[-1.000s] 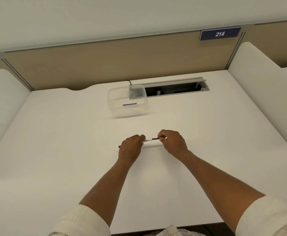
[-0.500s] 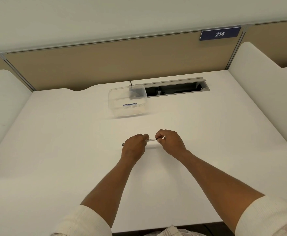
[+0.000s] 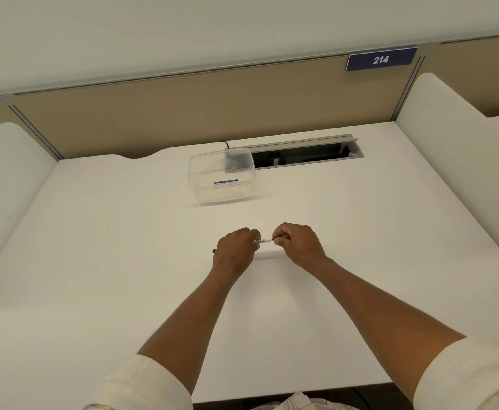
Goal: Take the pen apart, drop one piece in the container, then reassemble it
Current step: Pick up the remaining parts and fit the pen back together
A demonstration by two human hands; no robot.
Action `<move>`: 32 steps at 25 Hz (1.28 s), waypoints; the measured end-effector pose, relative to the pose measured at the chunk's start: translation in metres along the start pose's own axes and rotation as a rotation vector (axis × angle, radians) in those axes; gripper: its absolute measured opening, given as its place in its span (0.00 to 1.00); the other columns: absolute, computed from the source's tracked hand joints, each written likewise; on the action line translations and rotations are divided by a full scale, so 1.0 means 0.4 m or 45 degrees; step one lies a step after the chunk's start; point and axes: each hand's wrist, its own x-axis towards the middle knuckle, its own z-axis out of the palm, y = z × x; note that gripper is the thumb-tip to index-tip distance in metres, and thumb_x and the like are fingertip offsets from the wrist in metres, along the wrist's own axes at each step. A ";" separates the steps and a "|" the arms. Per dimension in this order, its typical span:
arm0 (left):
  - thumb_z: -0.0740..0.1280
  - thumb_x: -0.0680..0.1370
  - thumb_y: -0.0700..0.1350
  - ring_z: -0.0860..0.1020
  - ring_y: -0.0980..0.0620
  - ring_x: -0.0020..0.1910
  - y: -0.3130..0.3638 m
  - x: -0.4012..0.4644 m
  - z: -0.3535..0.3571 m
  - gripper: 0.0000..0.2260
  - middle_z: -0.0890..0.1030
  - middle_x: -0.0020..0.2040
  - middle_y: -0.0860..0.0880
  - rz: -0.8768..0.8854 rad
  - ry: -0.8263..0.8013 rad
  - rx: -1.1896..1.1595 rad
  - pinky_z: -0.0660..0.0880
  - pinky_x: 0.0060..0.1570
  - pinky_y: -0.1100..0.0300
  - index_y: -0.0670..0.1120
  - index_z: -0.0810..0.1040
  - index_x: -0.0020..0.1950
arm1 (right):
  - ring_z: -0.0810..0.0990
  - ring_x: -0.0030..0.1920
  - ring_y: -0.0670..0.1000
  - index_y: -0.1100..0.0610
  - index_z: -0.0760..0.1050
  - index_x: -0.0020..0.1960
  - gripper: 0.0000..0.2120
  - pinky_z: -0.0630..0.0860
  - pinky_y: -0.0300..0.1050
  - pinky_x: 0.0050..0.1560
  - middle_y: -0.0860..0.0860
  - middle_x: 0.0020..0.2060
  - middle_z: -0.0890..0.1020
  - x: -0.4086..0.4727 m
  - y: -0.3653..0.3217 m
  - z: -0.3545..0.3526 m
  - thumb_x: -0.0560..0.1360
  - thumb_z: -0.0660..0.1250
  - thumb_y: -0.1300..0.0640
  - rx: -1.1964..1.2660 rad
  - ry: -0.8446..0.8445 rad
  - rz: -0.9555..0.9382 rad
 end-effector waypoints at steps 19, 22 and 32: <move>0.64 0.78 0.45 0.77 0.46 0.42 0.014 0.004 -0.011 0.06 0.79 0.44 0.51 -0.017 0.007 0.001 0.67 0.36 0.57 0.51 0.81 0.50 | 0.75 0.34 0.46 0.46 0.77 0.36 0.10 0.70 0.42 0.36 0.45 0.33 0.82 -0.007 -0.012 -0.005 0.72 0.67 0.59 -0.028 -0.033 0.050; 0.65 0.78 0.44 0.77 0.46 0.42 0.026 0.008 -0.012 0.05 0.79 0.43 0.50 -0.036 0.015 -0.014 0.65 0.35 0.57 0.50 0.81 0.49 | 0.77 0.36 0.48 0.49 0.78 0.37 0.08 0.73 0.45 0.38 0.46 0.33 0.83 -0.006 -0.015 -0.006 0.72 0.66 0.60 -0.034 -0.006 0.056; 0.65 0.78 0.43 0.77 0.46 0.42 0.038 0.015 -0.021 0.06 0.80 0.43 0.50 -0.069 0.019 -0.038 0.64 0.36 0.57 0.49 0.81 0.48 | 0.80 0.38 0.50 0.49 0.79 0.38 0.08 0.76 0.47 0.41 0.46 0.33 0.83 0.001 -0.025 -0.012 0.73 0.67 0.59 -0.052 0.005 0.018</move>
